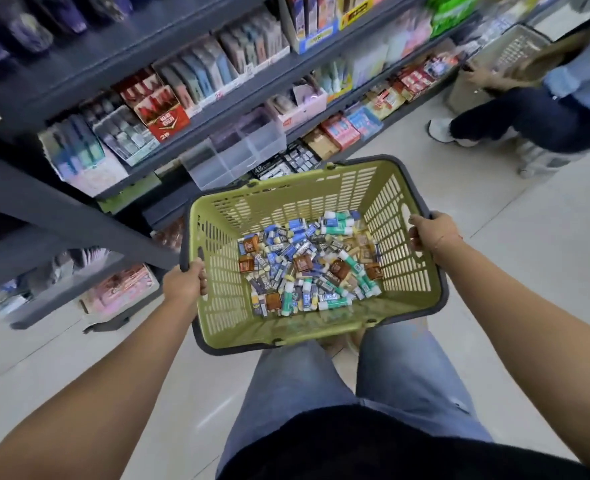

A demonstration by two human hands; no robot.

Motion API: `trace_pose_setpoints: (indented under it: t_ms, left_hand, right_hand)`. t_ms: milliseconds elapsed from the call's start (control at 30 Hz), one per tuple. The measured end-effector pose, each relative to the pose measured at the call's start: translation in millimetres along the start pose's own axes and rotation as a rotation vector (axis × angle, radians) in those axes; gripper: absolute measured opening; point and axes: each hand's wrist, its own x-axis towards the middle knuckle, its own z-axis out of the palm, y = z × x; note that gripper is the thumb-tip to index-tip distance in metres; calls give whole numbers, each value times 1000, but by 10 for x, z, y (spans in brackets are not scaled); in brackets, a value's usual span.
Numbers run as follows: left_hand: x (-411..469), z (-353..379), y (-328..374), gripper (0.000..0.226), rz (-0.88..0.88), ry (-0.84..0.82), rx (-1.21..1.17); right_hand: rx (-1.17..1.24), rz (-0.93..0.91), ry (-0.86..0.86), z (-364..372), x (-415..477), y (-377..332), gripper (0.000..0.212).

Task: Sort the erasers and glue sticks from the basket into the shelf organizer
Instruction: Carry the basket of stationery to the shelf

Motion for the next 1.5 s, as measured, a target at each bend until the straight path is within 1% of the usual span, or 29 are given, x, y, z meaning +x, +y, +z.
trace_pose_setpoints:
  t_ms: [167,333,467,600,667,800,933,967,1067,1100,1267,1400,1500]
  left_hand:
    - [207,234,213,25,-36,66,-53]
    - [451,530,226,26,-99,107,-122]
    - [564,852,133,30,-164,218,-184]
    - [730,1236,-79,29,-219,326,-246]
    - [831,1438,-231,28,-245,350,-268]
    - [1154,1773,-637,28,-267,367,-282]
    - [1610,2032,-1063,24,-274,387,-284]
    - [1723,2090,-1163,24,-274,391,-283]
    - [2066,2229,-1457,24,-275,398,-312]
    - [2183,2269,-1545,24,-280,404,-322]
    - [2702,2420,-1896,22,-238,421,-285]
    - [2992,2520,-2102,27,-163,414,-224]
    - [3117,2576,-2217,27,-125,421,-222]
  right_hand:
    - [-26,-46,-41,139,574,-470,13]
    - [-99,-59,-112,372,1163,-772,13]
    - [-205,-60,-222,529,1690,-933,20]
    - [-317,-70,-340,795,2238,-1096,17]
    - [-346,-64,-380,951,2496,-1063,17]
    - [-384,-81,-407,1375,2993,-883,11]
    - [-414,-68,-455,1880,3473,-502,22]
    - [-413,-64,-457,2005,3573,-411,22]
    - [-379,-68,-442,2388,3862,-164,8]
    - [-368,-79,-441,2508,3951,-80,6]
    - [-386,-177,-411,2971,4303,293,15]
    - [-371,-215,-352,3188,4565,519,24]
    - [-394,-272,-318,3322,4680,643,26]
